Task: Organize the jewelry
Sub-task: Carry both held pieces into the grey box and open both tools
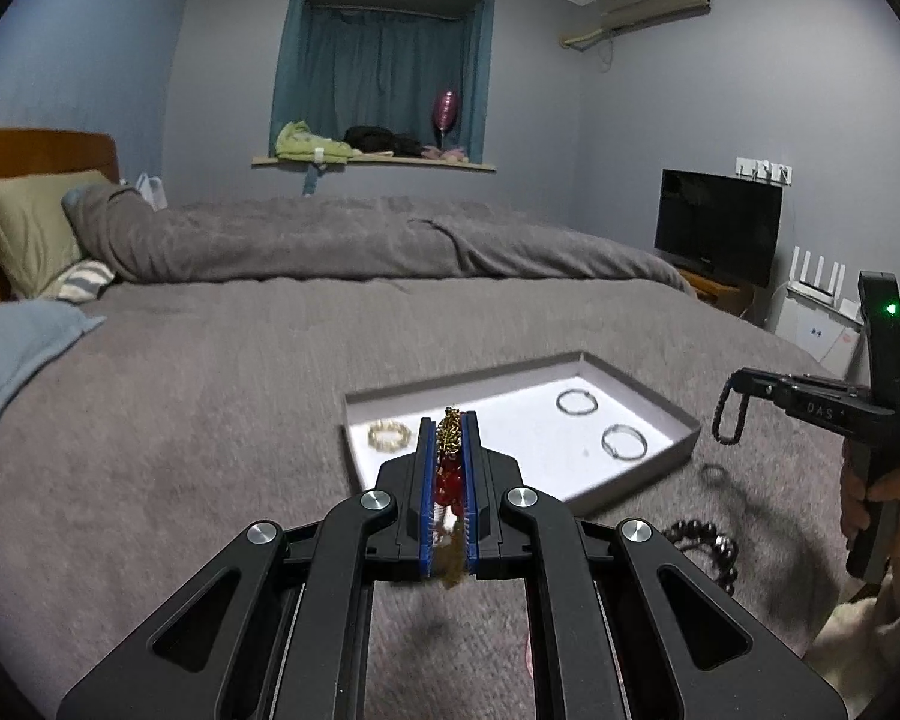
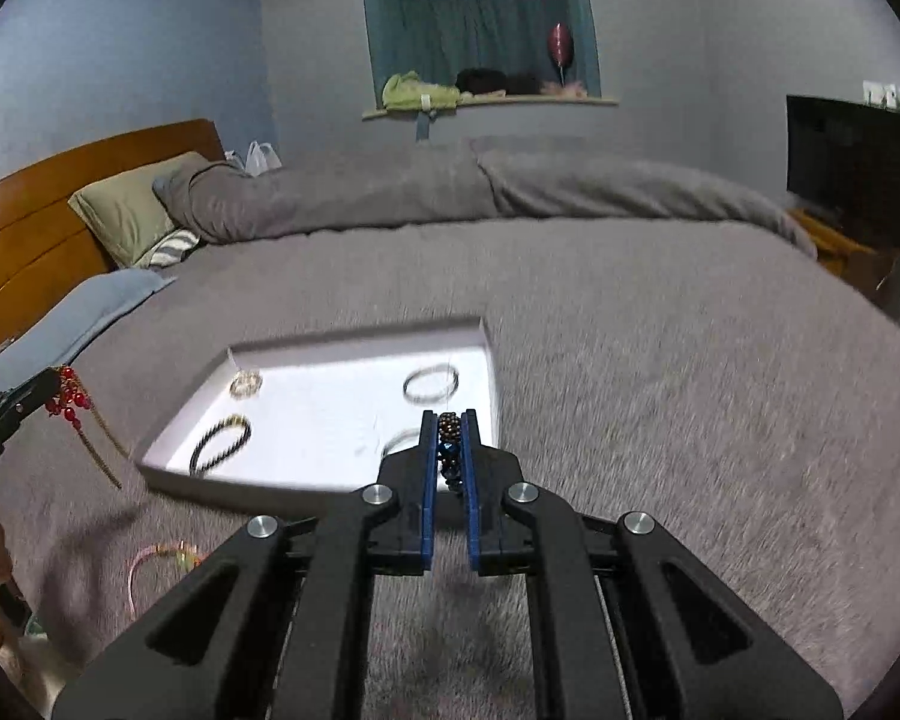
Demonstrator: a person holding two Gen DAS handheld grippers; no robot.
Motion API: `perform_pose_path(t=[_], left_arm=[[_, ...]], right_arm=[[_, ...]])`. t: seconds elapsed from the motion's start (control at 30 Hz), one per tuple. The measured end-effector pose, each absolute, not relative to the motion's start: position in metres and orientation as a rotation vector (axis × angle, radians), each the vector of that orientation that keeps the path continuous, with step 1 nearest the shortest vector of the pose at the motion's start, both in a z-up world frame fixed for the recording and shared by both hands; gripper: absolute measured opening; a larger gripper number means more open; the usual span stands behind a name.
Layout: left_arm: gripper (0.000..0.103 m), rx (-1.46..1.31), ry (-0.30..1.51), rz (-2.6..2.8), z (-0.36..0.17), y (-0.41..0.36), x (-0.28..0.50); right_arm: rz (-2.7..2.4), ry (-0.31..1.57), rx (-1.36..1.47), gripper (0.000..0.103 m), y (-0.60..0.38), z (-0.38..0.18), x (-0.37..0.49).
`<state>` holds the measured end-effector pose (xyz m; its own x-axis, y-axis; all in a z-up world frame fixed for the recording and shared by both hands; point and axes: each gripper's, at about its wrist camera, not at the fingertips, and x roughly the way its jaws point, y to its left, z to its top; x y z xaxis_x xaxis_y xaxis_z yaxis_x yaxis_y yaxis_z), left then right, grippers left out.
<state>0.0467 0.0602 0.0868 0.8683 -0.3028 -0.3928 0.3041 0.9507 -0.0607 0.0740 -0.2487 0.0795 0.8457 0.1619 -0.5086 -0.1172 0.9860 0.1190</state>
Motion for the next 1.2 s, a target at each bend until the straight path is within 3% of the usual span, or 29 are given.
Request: perform_pose_path(t=[0.27,0.67,1.2], left_arm=[[0.009,0.035,0.406,-0.321,0.108,0.043,0.089],[0.009,-0.034,0.592,-0.32,0.066,0.047,0.175],[0.009,-0.048,0.724,-0.349,0.029,0.046,0.206]], right_arm=[[0.208,0.506,0.113,0.007,-0.221,0.099,0.107],[0.341,0.595,0.105,0.007,-0.168,0.069,0.157],[0.368,0.718,0.101,0.007,-0.169,0.033,0.171]])
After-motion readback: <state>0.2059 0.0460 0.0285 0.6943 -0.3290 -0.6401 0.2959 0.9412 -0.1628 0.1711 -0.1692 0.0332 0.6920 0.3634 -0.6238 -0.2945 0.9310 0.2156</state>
